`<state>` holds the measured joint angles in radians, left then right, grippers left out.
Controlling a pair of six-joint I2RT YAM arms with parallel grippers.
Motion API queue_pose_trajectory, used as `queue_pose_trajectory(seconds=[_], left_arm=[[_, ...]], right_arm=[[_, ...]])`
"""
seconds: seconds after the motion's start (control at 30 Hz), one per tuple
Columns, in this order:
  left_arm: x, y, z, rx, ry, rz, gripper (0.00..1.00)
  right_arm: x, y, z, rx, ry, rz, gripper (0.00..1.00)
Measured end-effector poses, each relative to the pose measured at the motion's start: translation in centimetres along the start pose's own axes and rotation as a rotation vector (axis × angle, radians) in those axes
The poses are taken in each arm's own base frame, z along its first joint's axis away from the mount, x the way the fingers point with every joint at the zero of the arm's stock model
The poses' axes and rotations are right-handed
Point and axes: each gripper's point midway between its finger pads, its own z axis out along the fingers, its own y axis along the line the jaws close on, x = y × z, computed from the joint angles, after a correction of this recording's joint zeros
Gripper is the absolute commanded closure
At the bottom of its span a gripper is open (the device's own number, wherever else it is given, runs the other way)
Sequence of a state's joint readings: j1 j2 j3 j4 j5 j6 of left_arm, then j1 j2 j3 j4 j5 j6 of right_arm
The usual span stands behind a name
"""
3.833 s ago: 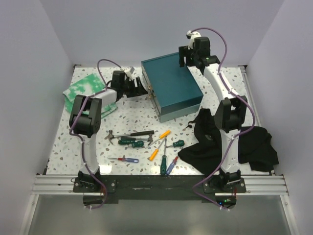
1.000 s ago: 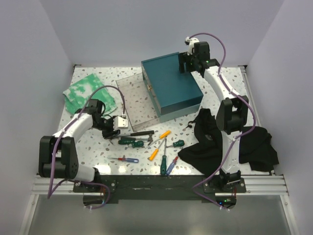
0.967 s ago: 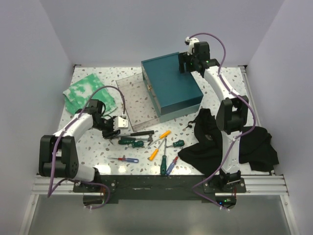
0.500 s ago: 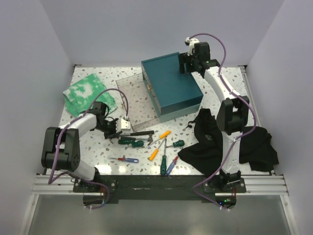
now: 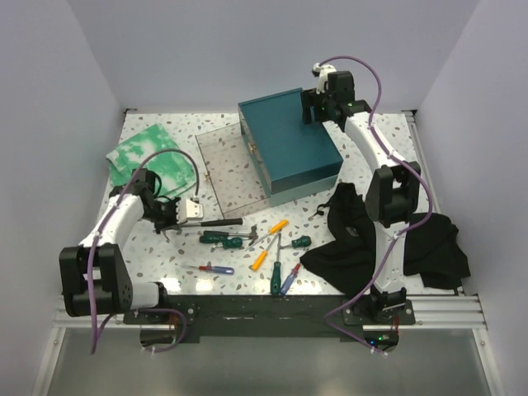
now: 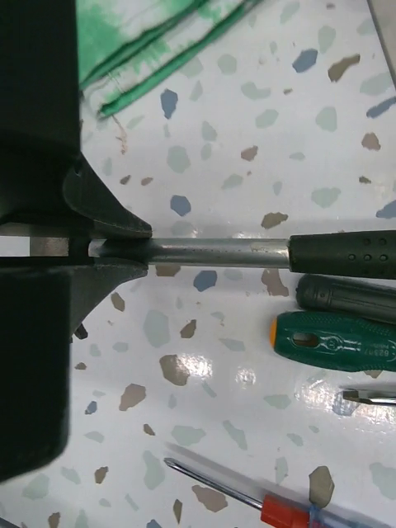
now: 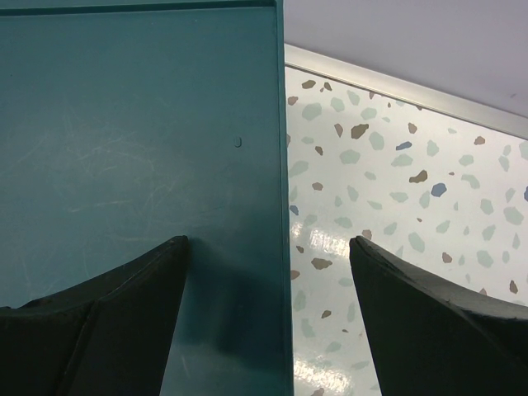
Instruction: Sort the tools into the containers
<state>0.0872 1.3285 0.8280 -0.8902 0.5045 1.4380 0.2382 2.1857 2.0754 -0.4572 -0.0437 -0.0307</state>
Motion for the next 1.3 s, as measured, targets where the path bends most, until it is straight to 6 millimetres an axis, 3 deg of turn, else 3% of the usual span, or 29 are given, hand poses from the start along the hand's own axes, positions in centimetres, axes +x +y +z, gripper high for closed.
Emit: queue_pose_trajectory(seconds=[0.17,0.4,0.53,0.7,0.87,1.03,1.3], left_arm=[[-1.1,2.0,-3.4,-0.032,-0.018,0.040,1.00],[-5.6,7.5,-7.5,-0.180,-0.135,0.118,1.00],[-5.3,11.2,-7.1,-0.228,-0.142,0.073,1.00],[-3.8,15.4,-5.3,-0.257,-0.127,-0.120,1.00],[-5.7,21.7,-6.2,-0.377,-0.253,-0.359,1.00],[-9.0,23.2,-5.9,-0.407,-0.420,-0.608,1.00],[-12.8,21.8,-2.7,-0.295,-0.574,-1.020,1.00]], right_arm=[[0.0,0.0,0.0,0.000,0.000,0.000,0.18],[0.0,0.0,0.0,0.000,0.000,0.000,0.18],[0.0,0.0,0.0,0.000,0.000,0.000,0.18],[0.0,0.0,0.0,0.001,0.000,-0.001,0.17],[0.1,0.0,-0.1,0.002,-0.003,-0.001,0.17],[0.1,-0.1,-0.1,0.004,-0.003,0.000,0.17],[0.2,-0.1,-0.2,0.006,0.000,0.000,0.17]])
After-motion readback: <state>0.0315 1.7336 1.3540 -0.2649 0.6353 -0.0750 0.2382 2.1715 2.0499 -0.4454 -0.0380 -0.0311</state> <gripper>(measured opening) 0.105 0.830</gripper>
